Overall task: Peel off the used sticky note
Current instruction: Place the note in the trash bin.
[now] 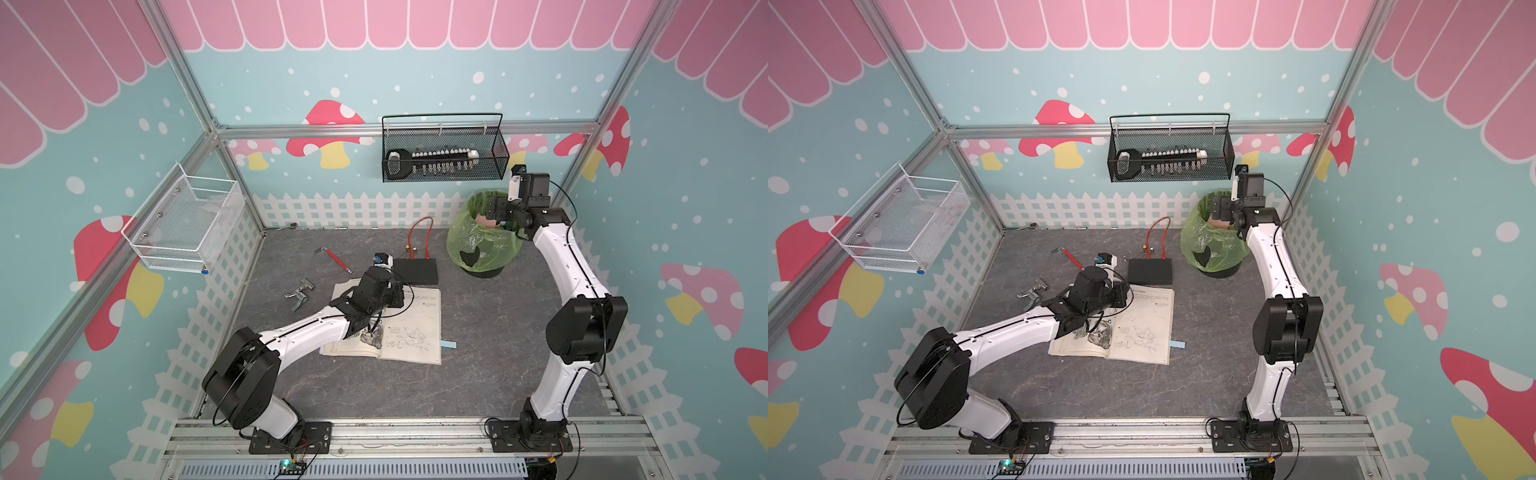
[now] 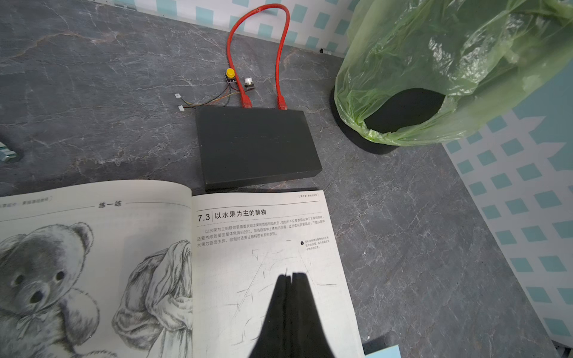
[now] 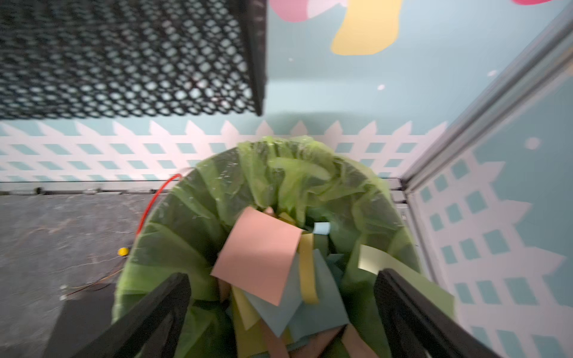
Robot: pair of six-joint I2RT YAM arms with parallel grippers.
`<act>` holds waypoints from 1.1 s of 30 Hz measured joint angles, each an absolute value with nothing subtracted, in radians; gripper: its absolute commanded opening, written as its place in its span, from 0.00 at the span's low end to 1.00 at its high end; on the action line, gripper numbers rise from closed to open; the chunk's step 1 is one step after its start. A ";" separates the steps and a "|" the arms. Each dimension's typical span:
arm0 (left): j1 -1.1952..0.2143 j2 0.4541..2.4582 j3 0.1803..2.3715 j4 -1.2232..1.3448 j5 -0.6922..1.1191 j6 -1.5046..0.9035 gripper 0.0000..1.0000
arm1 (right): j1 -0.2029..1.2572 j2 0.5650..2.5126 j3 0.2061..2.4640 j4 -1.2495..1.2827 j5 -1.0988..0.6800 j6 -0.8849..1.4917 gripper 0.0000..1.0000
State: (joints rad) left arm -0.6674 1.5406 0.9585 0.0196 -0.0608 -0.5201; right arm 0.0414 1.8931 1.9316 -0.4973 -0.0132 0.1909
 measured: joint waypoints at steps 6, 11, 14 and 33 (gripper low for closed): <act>-0.662 1.540 0.949 0.019 -0.061 -0.520 0.00 | 0.046 1.893 1.932 -0.494 -0.107 0.230 0.96; -0.661 1.529 0.944 0.020 -0.061 -0.520 0.00 | 0.047 1.869 1.911 -0.500 0.055 0.218 0.22; -0.661 1.527 0.943 0.020 -0.061 -0.520 0.00 | 0.042 1.840 1.893 -0.501 0.176 0.211 0.00; -0.638 1.527 0.940 0.020 -0.060 -0.520 0.00 | -0.071 1.841 1.866 -0.500 0.374 0.206 0.00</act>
State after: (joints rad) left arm -0.6380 1.5272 0.9401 0.0204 -0.0601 -0.5198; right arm -0.0708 1.8412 1.8656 -0.4995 0.3737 0.2062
